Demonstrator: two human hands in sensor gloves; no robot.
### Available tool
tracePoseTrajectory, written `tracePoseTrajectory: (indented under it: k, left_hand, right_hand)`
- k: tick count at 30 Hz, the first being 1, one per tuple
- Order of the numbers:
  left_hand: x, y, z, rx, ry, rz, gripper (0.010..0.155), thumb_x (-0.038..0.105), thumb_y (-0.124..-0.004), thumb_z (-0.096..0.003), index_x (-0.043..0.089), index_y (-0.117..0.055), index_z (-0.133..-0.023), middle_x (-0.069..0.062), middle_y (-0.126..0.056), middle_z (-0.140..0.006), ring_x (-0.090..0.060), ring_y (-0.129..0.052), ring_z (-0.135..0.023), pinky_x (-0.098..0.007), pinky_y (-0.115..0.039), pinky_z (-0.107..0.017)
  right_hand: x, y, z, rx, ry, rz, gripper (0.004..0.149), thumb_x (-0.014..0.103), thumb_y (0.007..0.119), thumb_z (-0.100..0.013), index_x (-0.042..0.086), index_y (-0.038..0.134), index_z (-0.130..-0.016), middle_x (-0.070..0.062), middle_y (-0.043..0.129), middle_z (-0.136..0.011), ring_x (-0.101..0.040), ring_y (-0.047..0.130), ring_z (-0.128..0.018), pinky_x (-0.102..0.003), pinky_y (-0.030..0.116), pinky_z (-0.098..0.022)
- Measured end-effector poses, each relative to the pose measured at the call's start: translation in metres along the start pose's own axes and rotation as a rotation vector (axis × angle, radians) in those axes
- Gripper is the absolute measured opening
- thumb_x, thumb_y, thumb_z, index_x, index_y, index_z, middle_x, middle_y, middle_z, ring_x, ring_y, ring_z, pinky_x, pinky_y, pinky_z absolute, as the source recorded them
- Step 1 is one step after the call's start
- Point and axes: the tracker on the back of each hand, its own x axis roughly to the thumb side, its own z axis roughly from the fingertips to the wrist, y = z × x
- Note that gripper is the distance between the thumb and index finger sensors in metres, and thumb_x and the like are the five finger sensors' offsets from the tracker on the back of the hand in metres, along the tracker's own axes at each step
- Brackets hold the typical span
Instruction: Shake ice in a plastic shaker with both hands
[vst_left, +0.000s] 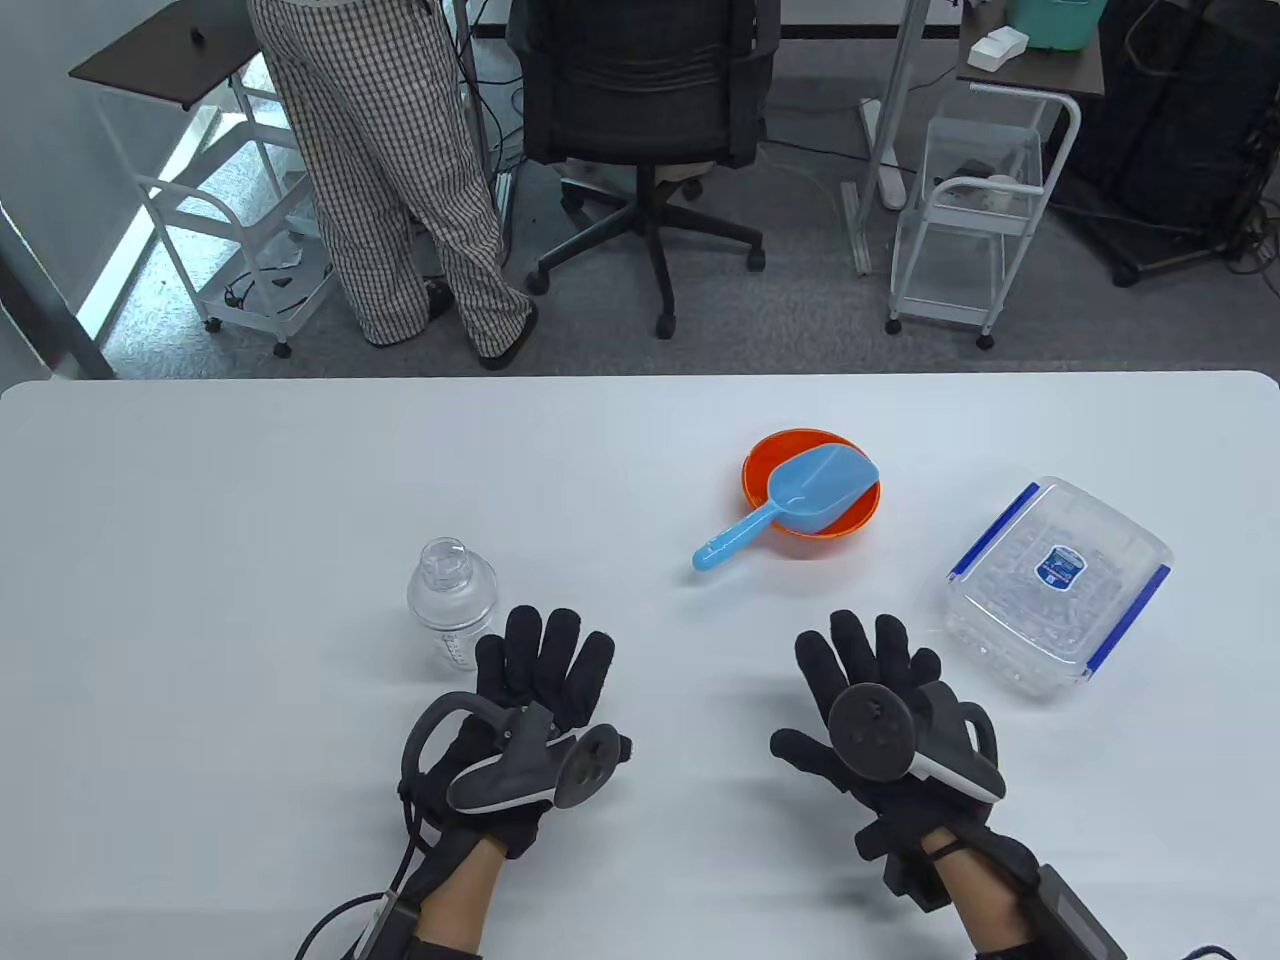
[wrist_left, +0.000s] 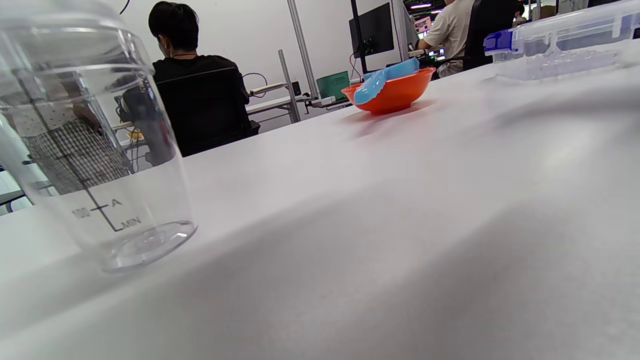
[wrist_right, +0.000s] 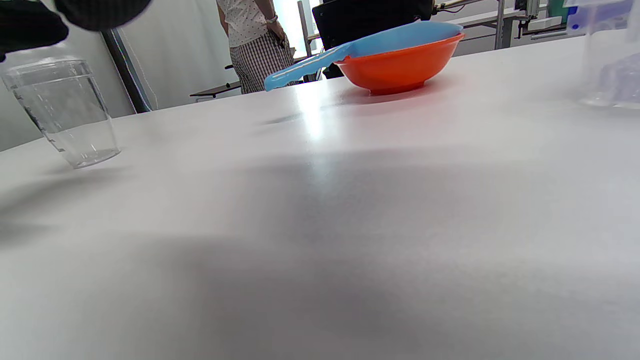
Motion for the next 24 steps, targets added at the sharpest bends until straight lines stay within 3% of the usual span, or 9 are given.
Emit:
tracePoseTrajectory:
  k: [24]
  left_hand:
    - [0.0084, -0.0096, -0.0056, -0.042, -0.05, 0.057, 0.089, 0.068, -0.037, -0.0609, 0.012, 0.005, -0.116, -0.03, 0.004, -0.121, -0.064, -0.006, -0.105, -0.074, -0.025, -0.074]
  right_hand:
    - [-0.0075, 0.0041, -0.0047, 0.053, 0.017, -0.062, 0.091, 0.061, 0.056, -0.054, 0.011, 0.01, -0.113, -0.026, 0.0, -0.116, -0.062, 0.0, -0.095, -0.079, 0.013, -0.06]
